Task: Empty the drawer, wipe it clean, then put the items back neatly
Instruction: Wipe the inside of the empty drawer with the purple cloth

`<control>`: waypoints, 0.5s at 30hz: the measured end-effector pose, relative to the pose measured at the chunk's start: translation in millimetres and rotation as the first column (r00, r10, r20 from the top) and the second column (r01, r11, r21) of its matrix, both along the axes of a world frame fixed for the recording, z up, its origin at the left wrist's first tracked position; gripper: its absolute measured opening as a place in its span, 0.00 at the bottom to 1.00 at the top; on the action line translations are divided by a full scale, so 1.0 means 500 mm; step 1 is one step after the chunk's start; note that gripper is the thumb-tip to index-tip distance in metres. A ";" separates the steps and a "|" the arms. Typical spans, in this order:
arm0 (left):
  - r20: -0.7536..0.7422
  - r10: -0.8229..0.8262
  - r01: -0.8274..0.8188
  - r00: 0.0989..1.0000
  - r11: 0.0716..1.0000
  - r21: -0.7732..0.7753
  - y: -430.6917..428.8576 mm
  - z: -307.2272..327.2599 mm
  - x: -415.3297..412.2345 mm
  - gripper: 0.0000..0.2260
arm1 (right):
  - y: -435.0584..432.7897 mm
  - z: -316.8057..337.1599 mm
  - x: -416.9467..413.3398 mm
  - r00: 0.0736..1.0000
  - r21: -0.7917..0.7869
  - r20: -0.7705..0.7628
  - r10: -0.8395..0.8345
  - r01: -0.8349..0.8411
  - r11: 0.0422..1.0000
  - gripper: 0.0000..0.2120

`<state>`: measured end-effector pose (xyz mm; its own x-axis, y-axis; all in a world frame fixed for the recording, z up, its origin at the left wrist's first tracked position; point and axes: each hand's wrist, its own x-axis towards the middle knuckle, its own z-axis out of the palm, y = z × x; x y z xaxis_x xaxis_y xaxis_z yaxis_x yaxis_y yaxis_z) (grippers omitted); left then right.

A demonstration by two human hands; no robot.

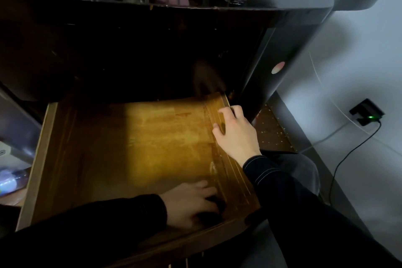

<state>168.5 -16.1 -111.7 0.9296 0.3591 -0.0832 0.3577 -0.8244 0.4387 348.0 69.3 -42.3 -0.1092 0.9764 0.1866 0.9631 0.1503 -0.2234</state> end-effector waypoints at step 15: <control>-0.056 0.005 -0.004 0.998 1.000 0.009 0.002 0.004 0.006 0.23 | -0.002 -0.001 0.001 1.000 0.001 -0.004 -0.003 0.003 1.000 0.18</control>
<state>171.3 -15.1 -109.7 0.9218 0.3643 -0.1322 0.3855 -0.8263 0.4106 348.3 68.4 -42.7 -0.1052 0.9764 0.1884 0.9626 0.1475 -0.2271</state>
